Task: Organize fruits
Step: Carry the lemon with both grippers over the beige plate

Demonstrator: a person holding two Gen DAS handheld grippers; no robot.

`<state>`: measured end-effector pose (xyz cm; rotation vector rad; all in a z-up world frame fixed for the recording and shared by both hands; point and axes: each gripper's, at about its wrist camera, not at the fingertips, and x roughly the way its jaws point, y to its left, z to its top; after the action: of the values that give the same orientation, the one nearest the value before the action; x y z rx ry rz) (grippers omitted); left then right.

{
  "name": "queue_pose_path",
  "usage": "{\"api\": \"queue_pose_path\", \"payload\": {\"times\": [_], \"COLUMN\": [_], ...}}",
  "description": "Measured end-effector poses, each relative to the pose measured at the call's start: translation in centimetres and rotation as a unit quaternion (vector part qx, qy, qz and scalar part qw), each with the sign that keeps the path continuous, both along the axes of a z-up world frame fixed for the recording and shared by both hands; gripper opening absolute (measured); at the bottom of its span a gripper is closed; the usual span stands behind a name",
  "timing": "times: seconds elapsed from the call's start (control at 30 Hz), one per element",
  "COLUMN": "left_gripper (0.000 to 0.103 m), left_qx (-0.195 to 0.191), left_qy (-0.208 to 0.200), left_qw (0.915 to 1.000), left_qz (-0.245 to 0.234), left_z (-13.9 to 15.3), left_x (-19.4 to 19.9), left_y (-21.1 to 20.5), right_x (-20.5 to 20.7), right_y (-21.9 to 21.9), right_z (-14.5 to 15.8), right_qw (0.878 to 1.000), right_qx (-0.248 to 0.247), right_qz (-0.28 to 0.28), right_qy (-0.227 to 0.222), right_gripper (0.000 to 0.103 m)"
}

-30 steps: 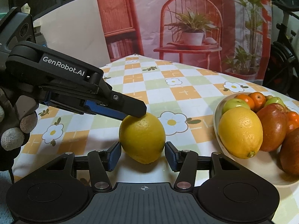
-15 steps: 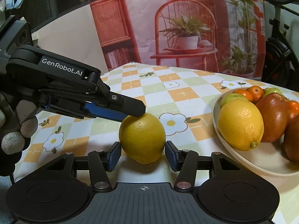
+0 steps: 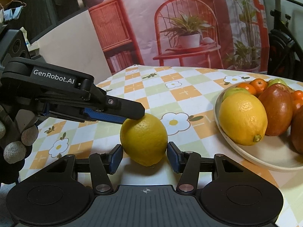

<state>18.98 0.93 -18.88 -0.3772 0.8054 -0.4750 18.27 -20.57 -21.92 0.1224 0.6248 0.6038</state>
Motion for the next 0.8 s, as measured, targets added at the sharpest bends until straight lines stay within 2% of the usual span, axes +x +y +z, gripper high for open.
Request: {"api": "queue_pose_path", "payload": {"times": [0.43,0.8], "left_gripper": [0.034,0.034], "left_qx": [0.001,0.017], "left_qy": [0.001,-0.011], "left_qw": [1.0000,0.9991], "left_qz": [-0.005,-0.036], "left_z": [0.3,1.8], "left_x": [-0.1,-0.9], "left_y": [-0.5,-3.8], "right_x": [-0.6,-2.5], "right_y": [-0.3,-3.2], "right_z": [0.2,1.0], "right_qw": [1.000,0.999], "right_qx": [0.005,0.013], "right_qz": [-0.007,-0.029], "right_qy": [-0.009,-0.030], "right_gripper": [0.047,0.047]}}
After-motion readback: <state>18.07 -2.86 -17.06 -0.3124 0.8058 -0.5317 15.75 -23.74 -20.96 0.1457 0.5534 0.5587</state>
